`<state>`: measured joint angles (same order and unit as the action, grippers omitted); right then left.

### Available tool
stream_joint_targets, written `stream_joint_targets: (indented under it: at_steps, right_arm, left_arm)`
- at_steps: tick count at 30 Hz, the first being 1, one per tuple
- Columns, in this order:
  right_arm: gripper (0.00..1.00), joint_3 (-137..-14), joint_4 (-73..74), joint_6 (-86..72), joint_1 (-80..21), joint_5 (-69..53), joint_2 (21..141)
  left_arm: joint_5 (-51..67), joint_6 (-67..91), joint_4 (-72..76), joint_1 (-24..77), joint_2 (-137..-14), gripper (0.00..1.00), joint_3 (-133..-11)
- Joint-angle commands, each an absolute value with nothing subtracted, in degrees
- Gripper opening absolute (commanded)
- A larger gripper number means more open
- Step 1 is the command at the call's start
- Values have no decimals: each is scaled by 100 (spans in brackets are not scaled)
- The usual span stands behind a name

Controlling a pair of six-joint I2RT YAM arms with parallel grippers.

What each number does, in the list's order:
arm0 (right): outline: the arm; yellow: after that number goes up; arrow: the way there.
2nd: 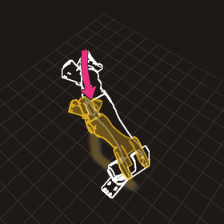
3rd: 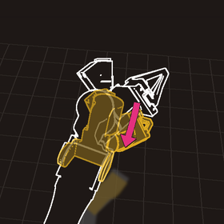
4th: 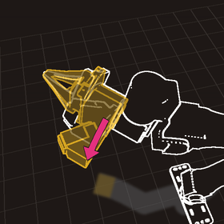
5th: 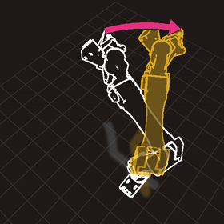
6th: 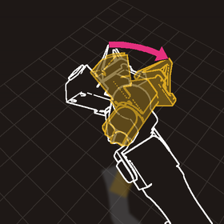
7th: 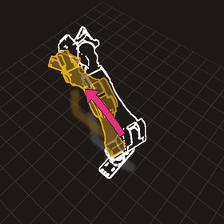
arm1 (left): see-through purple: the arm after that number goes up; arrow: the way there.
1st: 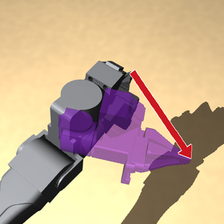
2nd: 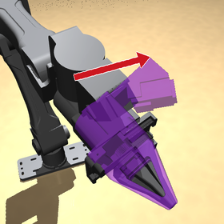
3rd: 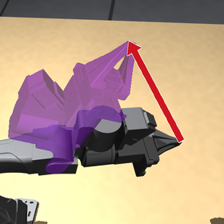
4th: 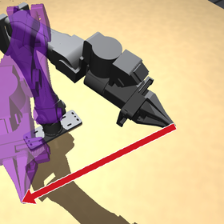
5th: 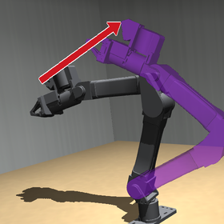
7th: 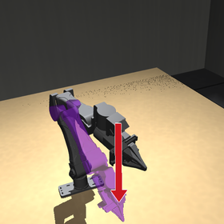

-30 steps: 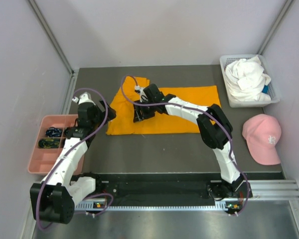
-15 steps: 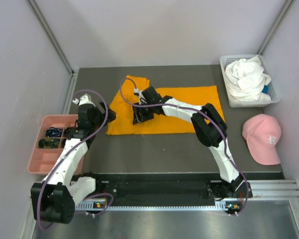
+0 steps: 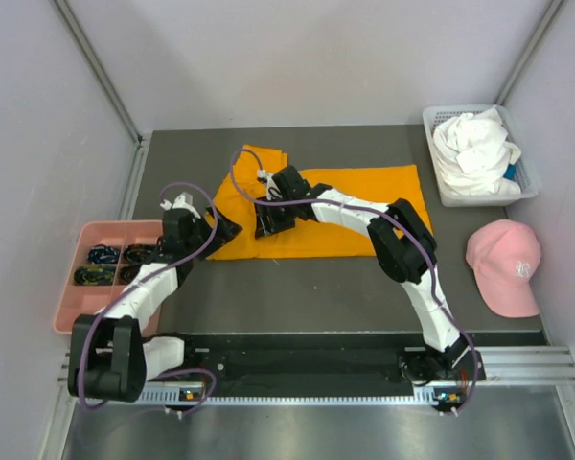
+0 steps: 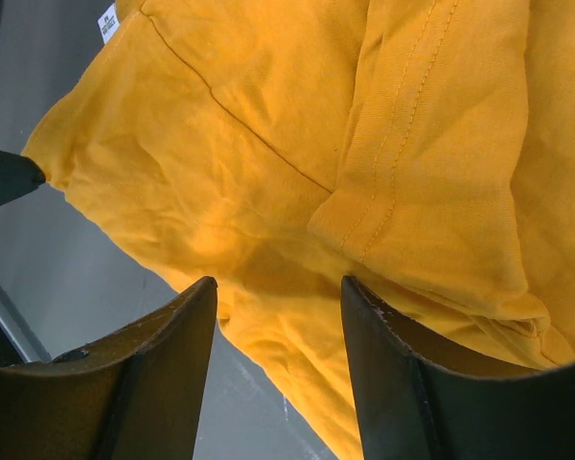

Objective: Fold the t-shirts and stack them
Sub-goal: Fold the flattened tshirt in 1/3 of the way

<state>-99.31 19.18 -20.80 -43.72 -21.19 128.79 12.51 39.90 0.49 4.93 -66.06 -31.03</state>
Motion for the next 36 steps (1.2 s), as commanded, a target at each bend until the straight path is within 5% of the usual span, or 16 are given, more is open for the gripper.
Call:
stream_joint_targets:
  at_steps: [1,36]
  right_arm:
    - [55,-9896,1696,-2074,-4412,-2145,12568]
    - [56,-10608,1696,-2188,-4360,-2057,12885]
  left_arm:
    - [1582,4184,1186,483,-6872,93,-2997]
    - [202,4333,360,483,-8129,91,-3067]
